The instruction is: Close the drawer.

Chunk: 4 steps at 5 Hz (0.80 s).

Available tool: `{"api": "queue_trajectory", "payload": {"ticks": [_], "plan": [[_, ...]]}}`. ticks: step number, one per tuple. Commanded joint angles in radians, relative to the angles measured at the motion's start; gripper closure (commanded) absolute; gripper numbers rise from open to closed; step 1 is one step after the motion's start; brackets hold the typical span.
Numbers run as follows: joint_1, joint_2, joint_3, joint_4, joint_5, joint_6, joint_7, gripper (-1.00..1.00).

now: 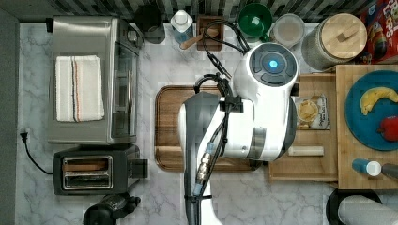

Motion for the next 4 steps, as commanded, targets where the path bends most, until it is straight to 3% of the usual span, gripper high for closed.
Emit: {"api": "queue_trajectory", "payload": {"ticks": [1, 2, 3, 4], "plan": [[0.019, -0.035, 0.031, -0.065, 0.040, 0.016, -0.328, -1.00], [0.046, -0.100, 0.049, -0.173, 0.013, 0.124, -0.441, -1.00], [0.057, -0.122, 0.074, -0.235, -0.029, 0.175, -0.497, 1.00], [0.051, -0.076, 0.082, -0.218, -0.004, 0.134, -0.581, 1.00]]}}
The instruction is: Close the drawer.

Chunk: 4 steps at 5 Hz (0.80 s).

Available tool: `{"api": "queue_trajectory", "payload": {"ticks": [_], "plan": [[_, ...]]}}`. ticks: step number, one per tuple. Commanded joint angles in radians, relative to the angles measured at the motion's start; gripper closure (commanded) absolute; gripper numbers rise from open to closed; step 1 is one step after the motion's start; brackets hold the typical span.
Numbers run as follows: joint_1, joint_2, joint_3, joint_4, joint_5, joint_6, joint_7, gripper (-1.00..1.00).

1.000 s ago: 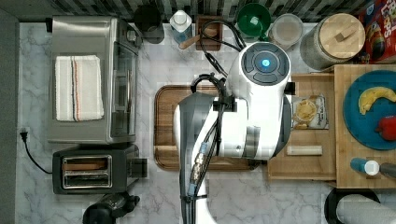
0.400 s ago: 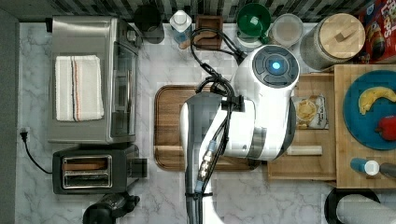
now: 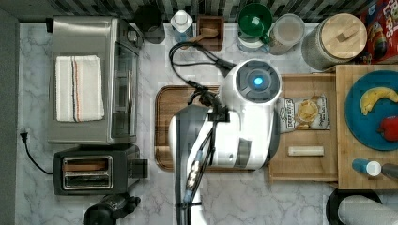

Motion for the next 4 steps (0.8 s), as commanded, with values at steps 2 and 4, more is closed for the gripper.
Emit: {"api": "queue_trajectory", "payload": {"ticks": [2, 4], "plan": [[0.044, 0.067, 0.036, -0.105, -0.040, 0.052, -0.220, 1.00], [0.006, 0.148, 0.051, -0.224, -0.101, 0.330, -0.268, 1.00]]}}
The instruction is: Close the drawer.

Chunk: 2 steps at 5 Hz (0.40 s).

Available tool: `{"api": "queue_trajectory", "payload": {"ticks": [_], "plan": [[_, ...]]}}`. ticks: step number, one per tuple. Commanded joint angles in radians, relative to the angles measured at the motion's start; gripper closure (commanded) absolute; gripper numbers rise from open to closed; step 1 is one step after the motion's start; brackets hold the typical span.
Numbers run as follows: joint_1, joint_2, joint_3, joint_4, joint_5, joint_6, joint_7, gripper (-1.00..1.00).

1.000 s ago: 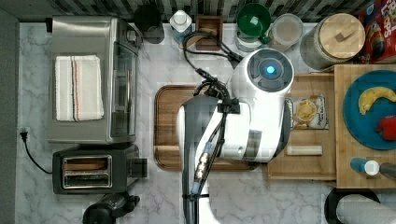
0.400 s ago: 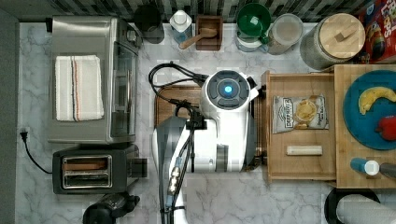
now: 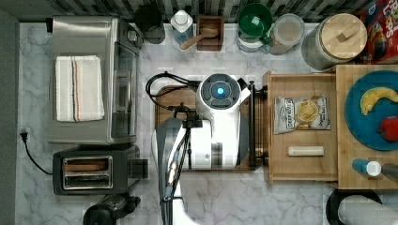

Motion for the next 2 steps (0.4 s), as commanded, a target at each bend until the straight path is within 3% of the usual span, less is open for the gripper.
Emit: {"api": "queue_trajectory", "payload": {"ticks": [1, 2], "plan": [[-0.015, 0.128, -0.011, -0.136, -0.073, 0.300, -0.113, 1.00], [-0.026, 0.142, -0.019, -0.136, -0.105, 0.312, -0.128, 1.00]]}}
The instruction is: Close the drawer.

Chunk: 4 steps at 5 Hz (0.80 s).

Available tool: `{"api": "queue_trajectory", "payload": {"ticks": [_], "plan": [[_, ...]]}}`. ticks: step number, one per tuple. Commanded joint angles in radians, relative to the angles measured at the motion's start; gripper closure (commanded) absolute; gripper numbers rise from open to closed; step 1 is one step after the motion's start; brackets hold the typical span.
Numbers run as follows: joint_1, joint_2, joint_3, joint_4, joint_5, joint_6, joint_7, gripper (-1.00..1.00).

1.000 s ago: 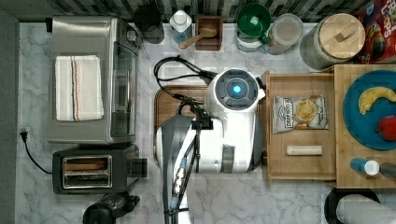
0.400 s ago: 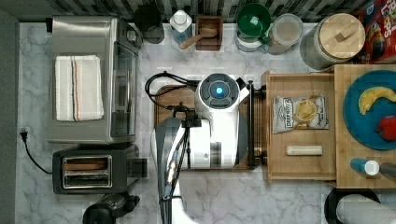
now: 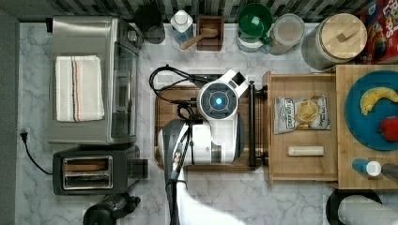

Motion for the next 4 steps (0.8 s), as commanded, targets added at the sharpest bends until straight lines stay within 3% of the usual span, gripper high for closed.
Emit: {"api": "queue_trajectory", "payload": {"ticks": [1, 4], "plan": [[-0.033, 0.032, -0.034, -0.072, -0.088, -0.043, -0.119, 1.00], [-0.117, 0.023, -0.093, -0.046, -0.097, -0.046, -0.312, 1.00]]}}
